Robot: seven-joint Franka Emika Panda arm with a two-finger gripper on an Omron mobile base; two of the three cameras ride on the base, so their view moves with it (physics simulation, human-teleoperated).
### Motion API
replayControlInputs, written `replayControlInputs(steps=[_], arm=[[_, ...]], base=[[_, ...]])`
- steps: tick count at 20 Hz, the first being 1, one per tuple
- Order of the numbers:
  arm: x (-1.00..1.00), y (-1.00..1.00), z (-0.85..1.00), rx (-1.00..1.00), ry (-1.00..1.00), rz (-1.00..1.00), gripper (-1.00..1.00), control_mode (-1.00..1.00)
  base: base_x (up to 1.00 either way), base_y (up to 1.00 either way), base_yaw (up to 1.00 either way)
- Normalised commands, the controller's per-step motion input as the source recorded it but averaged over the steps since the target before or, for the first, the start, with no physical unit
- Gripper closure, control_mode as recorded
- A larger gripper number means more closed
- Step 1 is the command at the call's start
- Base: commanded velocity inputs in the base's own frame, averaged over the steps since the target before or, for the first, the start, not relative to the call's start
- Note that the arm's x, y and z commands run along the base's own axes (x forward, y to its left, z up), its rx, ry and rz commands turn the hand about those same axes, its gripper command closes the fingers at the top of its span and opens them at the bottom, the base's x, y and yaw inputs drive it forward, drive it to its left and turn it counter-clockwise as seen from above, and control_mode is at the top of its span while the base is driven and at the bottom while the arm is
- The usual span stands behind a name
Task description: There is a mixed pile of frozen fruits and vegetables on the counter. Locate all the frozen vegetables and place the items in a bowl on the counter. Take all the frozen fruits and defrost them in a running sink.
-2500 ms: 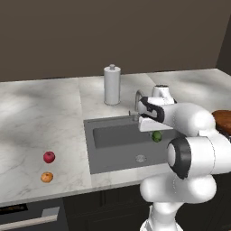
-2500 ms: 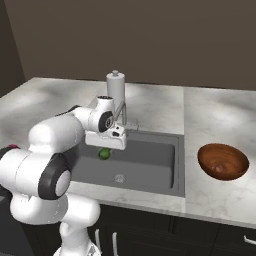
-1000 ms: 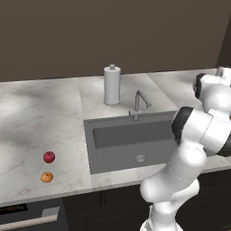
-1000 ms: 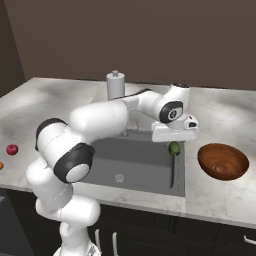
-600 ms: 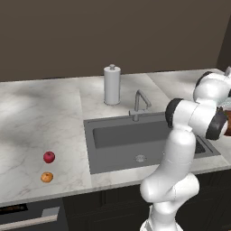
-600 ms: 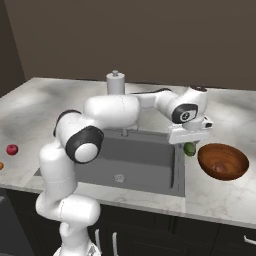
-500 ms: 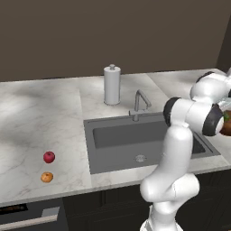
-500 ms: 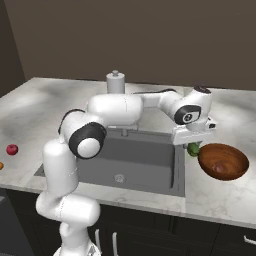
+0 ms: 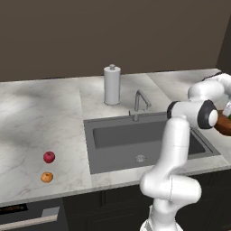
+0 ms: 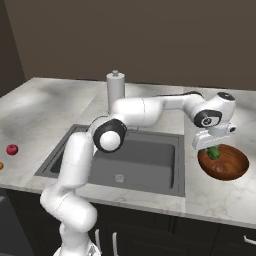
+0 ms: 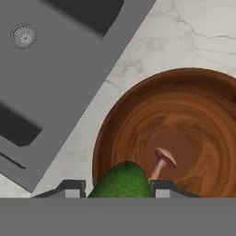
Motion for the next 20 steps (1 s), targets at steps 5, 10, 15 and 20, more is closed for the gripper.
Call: replayControlInputs(steps=[5,10,15,20], arm=[[0.25,-0.35,-0.34,-0.02,0.0,0.12,1.0,-1.0],[0.09,-0.06,-0.6,-0.08,0.0,0.1,1.0,-1.0],[0.06,0.15,-0.43,-0.07,0.02,0.01,1.0,-1.0],[0.06,0.14,-0.11,0.0,0.0,0.0,-1.0,-1.0]], base=[[0.0,0.0,0.0],[0.0,0.0,0.0],[0.0,0.0,0.0],[0.0,0.0,0.0]])
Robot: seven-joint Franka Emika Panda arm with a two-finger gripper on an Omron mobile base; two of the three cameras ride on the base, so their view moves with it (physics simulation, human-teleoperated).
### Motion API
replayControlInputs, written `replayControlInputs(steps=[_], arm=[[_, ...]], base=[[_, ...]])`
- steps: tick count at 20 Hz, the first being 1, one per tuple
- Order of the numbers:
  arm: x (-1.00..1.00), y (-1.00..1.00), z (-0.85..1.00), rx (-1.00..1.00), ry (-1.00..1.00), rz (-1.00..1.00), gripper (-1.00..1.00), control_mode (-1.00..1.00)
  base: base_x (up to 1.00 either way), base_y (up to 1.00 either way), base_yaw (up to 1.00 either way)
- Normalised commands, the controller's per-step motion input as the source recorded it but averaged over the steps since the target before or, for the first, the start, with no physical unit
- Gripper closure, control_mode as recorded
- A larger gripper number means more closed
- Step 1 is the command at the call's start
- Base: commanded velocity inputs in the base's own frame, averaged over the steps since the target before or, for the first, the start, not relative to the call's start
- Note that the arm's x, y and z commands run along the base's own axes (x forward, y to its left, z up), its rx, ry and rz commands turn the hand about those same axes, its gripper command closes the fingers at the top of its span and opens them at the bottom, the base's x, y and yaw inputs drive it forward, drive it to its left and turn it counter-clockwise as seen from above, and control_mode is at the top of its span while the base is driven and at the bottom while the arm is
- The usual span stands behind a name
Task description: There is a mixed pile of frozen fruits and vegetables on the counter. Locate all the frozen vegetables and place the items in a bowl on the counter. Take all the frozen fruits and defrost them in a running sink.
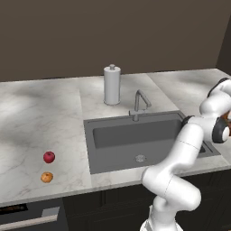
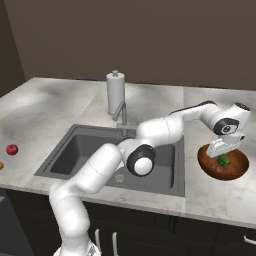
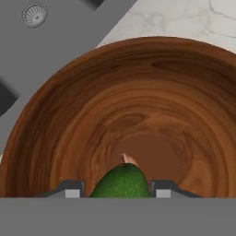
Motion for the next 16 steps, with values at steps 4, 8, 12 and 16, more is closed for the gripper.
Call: replayControlInputs(steps=[4,8,12,16], arm=[[-0.02,-0.01,-0.02,-0.01,0.02,-0.08,-1.0,-1.0],[-0.31,0.31,0.06,-0.07,0.0,-0.09,-1.0,-1.0],[-0.41,0.56,0.18,-0.15,0.02,-0.09,-1.0,-1.0],[-0.45,0.75,0.18,-0.09,0.26,-0.05,-1.0,-1.0]], base=[[0.0,0.0,0.0],[0.0,0.0,0.0],[0.0,0.0,0.0],[0.0,0.0,0.0]])
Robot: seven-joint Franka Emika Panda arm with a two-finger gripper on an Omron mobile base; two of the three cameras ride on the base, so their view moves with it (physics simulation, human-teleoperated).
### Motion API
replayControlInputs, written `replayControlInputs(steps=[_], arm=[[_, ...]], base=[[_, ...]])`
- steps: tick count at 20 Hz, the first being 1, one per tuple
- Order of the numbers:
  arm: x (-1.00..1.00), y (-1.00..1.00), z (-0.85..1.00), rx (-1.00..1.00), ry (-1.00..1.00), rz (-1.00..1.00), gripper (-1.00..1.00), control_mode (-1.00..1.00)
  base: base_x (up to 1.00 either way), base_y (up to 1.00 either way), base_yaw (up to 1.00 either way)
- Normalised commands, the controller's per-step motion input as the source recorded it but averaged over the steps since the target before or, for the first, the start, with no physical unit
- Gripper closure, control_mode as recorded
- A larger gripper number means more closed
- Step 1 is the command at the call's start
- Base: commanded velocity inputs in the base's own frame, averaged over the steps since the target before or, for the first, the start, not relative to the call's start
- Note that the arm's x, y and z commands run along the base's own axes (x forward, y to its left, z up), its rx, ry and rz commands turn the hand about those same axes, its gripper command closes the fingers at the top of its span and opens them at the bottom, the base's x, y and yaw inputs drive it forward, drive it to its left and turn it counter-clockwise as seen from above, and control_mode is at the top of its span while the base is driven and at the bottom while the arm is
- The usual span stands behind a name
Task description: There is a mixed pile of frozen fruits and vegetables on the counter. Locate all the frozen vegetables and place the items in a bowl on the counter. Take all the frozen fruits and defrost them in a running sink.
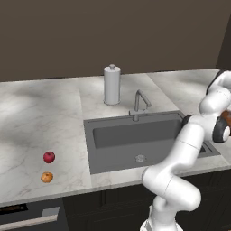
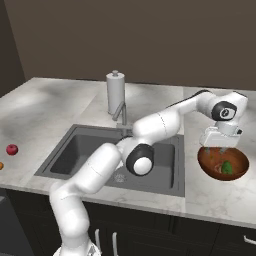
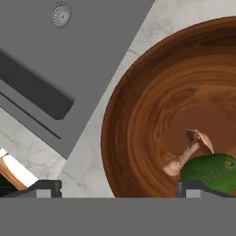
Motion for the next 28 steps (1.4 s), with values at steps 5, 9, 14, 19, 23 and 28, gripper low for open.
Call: replayControlInputs(steps=[5,9,14,19,23,28], arm=[[-0.37,0.58,0.02,0.0,0.1,-0.18,-1.0,-1.0],[-0.32,0.03,0.2,0.18,0.18,-0.31,-1.0,-1.0],[-0.57,0.12,0.47,0.3,0.08,-0.22,-1.0,-1.0],[-0.64,0.42,0.43,0.22,0.01,-0.15,-1.0,-1.0],[-0.59,0.79,-0.19,0.06,0.09,-0.09,-1.0,-1.0],[-0.8,0.97,-0.21,0.0,0.04,-0.02,-1.0,-1.0]], base=[[0.0,0.0,0.0],[0.0,0.0,0.0],[0.0,0.0,0.0],[0.0,0.0,0.0],[0.0,0.0,0.0],[0.0,0.0,0.0]])
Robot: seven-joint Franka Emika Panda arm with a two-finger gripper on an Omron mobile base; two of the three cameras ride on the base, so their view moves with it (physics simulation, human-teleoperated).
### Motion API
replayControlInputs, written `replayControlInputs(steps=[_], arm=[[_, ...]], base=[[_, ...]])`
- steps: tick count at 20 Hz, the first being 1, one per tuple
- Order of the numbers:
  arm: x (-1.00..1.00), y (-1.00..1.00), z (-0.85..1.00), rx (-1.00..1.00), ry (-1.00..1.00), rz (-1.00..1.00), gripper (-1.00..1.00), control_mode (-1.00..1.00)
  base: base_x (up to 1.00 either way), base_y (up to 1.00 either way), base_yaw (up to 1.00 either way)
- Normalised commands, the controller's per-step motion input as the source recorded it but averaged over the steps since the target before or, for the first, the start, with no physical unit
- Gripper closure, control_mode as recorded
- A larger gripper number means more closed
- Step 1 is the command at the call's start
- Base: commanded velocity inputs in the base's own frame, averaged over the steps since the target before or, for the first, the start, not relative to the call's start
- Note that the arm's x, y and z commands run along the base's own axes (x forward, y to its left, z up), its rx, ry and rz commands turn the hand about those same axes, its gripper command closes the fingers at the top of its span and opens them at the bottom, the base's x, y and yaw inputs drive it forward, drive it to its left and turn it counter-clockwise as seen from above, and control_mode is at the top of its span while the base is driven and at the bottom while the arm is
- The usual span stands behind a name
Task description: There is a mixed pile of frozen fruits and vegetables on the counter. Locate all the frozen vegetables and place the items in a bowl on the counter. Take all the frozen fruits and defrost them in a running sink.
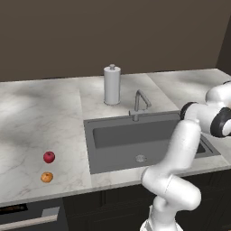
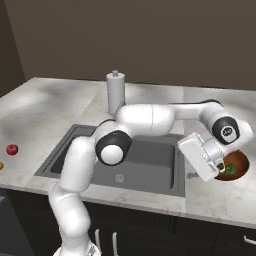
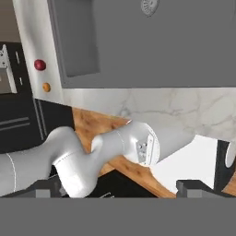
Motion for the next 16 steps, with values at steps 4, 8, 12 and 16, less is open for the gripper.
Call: replayControlInputs(steps=[4,8,12,16], arm=[[-0.83,1.0,-0.12,-0.01,0.0,0.0,-1.0,-1.0],[-0.77,1.0,-0.09,-0.01,0.0,0.0,-1.0,-1.0],[-0.34,0.85,0.47,-0.16,-0.05,-0.01,-1.0,-1.0],[-0.09,0.73,0.87,-0.28,-0.09,0.0,-1.0,-1.0]], base=[[0.0,0.0,0.0],[0.0,0.0,0.0],[0.0,0.0,0.0],[0.0,0.0,0.0]])
